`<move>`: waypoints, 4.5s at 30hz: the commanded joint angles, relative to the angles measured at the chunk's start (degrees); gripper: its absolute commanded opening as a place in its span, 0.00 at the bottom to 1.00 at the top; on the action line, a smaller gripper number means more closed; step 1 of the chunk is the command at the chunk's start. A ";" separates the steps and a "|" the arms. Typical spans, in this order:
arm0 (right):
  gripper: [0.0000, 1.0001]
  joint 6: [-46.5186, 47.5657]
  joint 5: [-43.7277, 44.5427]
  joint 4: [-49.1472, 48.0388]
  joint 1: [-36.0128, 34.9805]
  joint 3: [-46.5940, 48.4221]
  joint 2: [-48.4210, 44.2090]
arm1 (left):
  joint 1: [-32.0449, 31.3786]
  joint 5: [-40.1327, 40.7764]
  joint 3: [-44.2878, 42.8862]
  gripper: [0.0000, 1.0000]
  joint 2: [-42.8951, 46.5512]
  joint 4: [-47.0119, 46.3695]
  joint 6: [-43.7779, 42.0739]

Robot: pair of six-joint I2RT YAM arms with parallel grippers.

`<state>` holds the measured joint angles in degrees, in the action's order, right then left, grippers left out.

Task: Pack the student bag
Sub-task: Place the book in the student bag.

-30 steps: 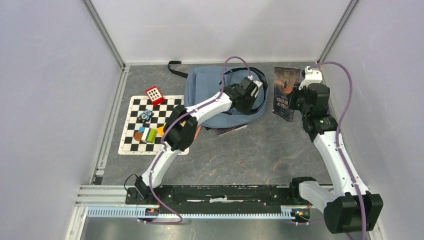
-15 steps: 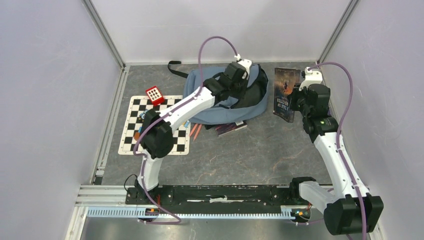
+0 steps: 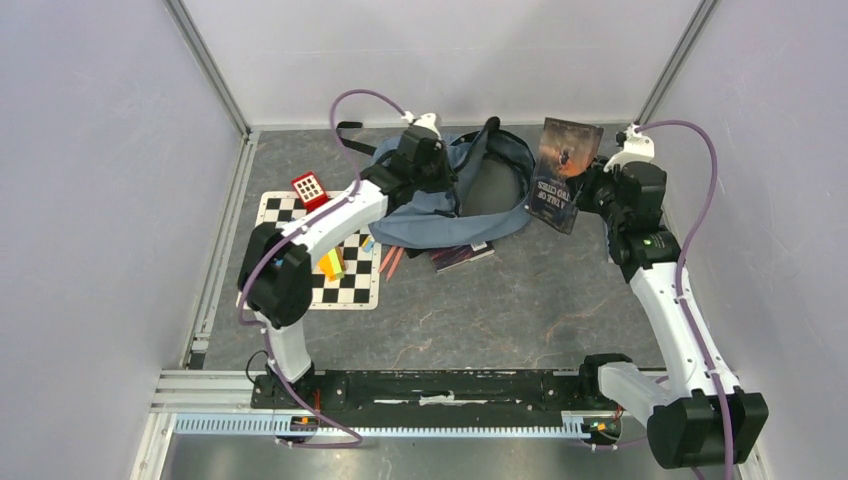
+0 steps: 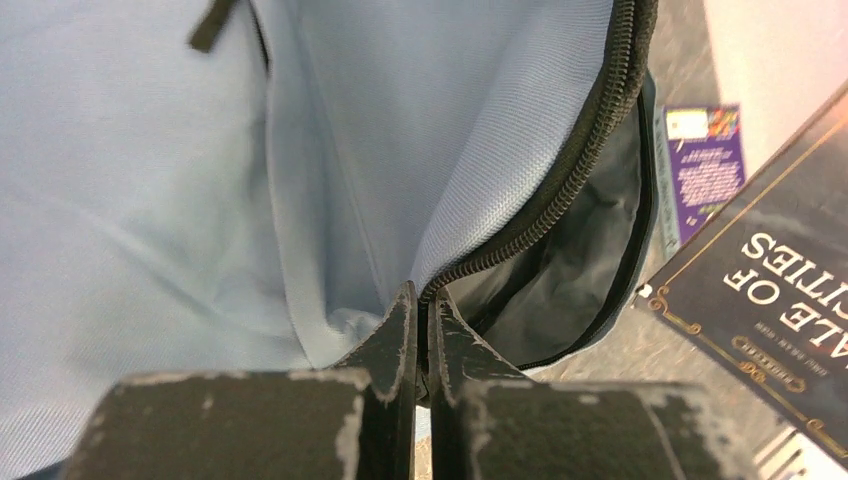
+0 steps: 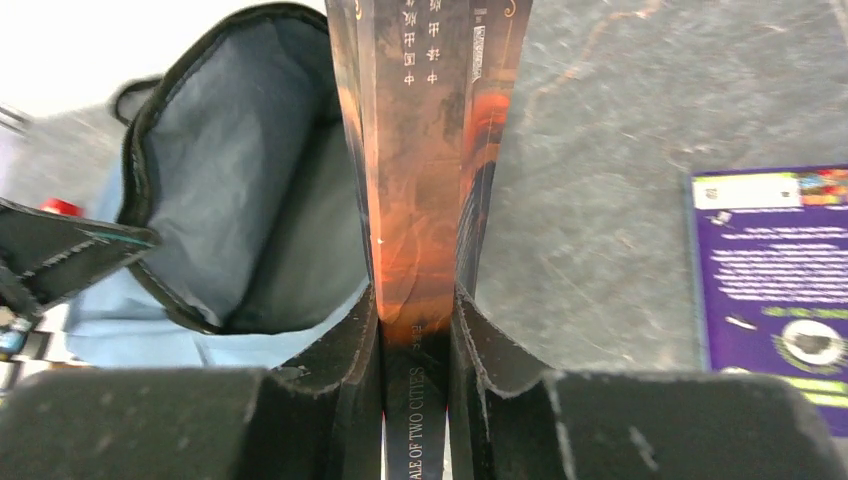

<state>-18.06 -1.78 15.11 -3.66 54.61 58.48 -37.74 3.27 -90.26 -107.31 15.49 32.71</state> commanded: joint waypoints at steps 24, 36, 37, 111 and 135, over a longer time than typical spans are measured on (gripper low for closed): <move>0.00 -33.46 -8.77 -43.85 -6.88 4.62 15.14 | 5.79 -6.84 14.56 0.02 14.13 -17.32 9.13; 0.00 -31.78 -6.64 -34.59 -6.97 -2.93 14.68 | 6.35 -6.43 15.46 0.02 15.43 -17.91 9.26; 0.00 -31.60 -6.39 -31.90 -6.95 -3.52 14.69 | 6.35 -6.43 15.55 0.02 15.51 -18.23 9.30; 0.00 -40.45 -13.58 -28.98 -15.72 16.00 57.31 | 9.87 -23.22 18.64 0.02 14.77 -29.10 9.30; 0.90 0.52 -3.37 -12.59 -10.84 18.05 37.32 | 10.74 -15.53 21.04 0.02 17.37 -20.88 6.86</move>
<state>-27.40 -4.95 1.15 -18.11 75.05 104.47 -27.42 -14.41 -69.30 -93.03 -5.72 40.32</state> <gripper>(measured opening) 0.879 0.046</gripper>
